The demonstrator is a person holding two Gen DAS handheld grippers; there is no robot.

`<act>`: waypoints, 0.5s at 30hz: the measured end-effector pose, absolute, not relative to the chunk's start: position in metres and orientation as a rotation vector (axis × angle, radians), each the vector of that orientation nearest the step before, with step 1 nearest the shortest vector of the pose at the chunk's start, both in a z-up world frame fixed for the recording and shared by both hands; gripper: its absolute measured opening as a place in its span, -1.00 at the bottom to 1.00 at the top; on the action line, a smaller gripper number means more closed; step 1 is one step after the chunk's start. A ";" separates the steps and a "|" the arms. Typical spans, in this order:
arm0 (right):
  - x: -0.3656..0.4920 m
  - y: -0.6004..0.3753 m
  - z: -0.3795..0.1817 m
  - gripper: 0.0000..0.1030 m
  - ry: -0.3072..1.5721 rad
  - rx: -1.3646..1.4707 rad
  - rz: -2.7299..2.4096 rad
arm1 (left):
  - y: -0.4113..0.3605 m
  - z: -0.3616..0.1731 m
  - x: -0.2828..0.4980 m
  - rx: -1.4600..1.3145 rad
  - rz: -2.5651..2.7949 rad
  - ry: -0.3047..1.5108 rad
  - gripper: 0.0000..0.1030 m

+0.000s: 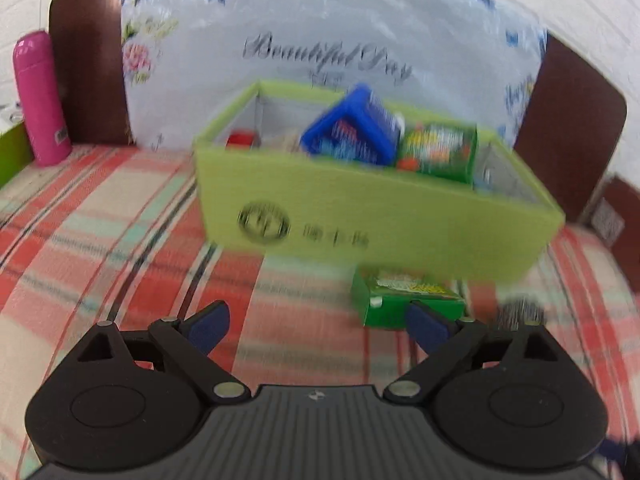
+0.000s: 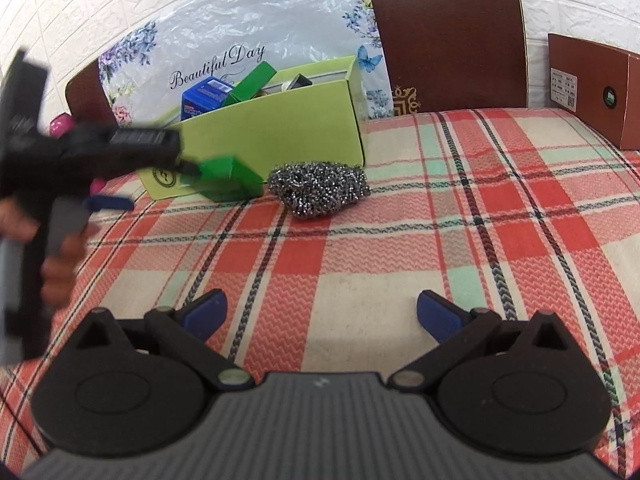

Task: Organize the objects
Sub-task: 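Grasp another green printed box with the left gripper while the right gripper grasps the steel wool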

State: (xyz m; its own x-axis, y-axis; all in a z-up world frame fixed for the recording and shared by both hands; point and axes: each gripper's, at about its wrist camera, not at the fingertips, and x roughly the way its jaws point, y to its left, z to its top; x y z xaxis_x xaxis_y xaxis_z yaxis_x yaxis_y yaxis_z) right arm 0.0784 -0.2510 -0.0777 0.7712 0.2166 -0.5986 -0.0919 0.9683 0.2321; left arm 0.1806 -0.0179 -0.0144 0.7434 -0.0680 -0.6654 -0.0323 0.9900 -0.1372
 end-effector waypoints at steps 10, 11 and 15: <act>0.082 -0.247 -0.077 1.00 0.668 0.173 0.172 | -0.053 -0.019 0.203 -0.078 -0.105 0.756 0.90; 0.083 -0.248 -0.076 1.00 0.670 0.173 0.169 | -0.056 -0.022 0.206 -0.068 -0.122 0.764 0.83; 0.090 -0.250 -0.072 1.00 0.650 0.154 0.163 | -0.051 -0.033 0.206 -0.056 -0.160 0.780 0.24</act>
State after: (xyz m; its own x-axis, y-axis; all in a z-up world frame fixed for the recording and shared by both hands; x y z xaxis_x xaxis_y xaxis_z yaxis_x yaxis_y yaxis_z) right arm 0.0896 -0.2501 -0.0720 0.7843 0.1984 -0.5878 -0.1022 0.9759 0.1930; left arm 0.2062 -0.0512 -0.0334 0.6992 -0.1640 -0.6958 0.1224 0.9864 -0.1095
